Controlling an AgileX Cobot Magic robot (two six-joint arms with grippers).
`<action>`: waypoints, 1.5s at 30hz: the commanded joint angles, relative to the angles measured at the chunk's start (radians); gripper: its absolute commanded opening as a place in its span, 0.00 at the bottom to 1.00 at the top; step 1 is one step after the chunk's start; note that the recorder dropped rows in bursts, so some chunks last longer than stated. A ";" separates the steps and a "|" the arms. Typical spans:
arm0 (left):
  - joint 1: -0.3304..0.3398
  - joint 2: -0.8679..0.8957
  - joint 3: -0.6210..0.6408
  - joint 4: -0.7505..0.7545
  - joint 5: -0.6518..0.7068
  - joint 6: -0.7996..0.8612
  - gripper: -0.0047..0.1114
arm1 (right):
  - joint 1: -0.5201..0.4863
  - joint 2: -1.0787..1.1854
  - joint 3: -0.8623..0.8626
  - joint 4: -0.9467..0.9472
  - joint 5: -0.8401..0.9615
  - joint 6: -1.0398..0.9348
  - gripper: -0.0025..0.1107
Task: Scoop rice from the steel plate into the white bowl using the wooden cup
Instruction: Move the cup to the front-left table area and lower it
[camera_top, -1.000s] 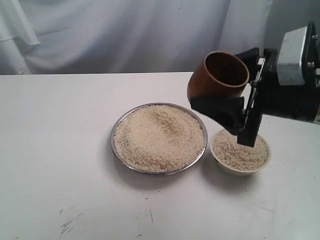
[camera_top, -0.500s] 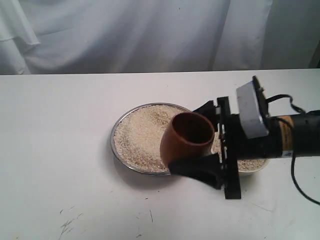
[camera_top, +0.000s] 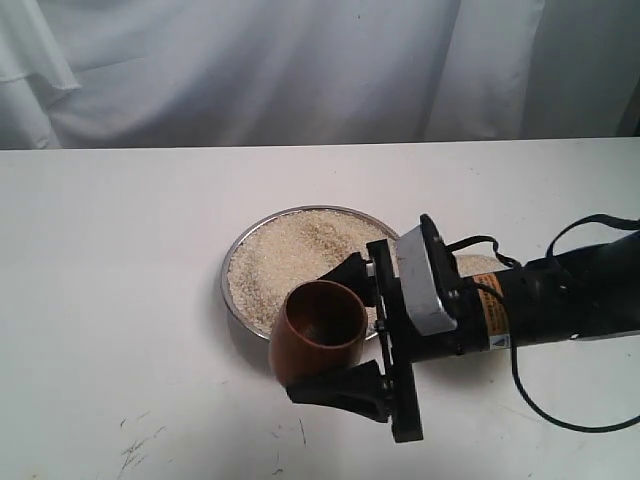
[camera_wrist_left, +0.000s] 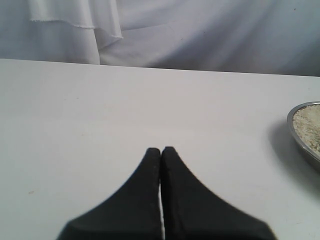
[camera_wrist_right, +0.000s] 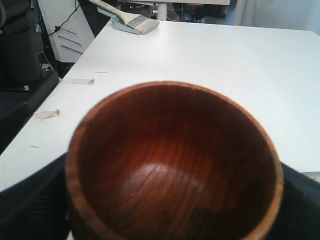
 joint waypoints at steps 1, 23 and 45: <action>0.002 -0.004 0.005 -0.002 -0.013 -0.001 0.04 | 0.022 0.077 -0.070 0.017 -0.020 -0.013 0.02; 0.002 -0.004 0.005 -0.002 -0.013 -0.001 0.04 | 0.263 0.188 -0.308 -0.078 0.149 0.125 0.02; 0.002 -0.004 0.005 -0.002 -0.013 -0.001 0.04 | 0.283 0.270 -0.308 0.095 0.243 0.005 0.02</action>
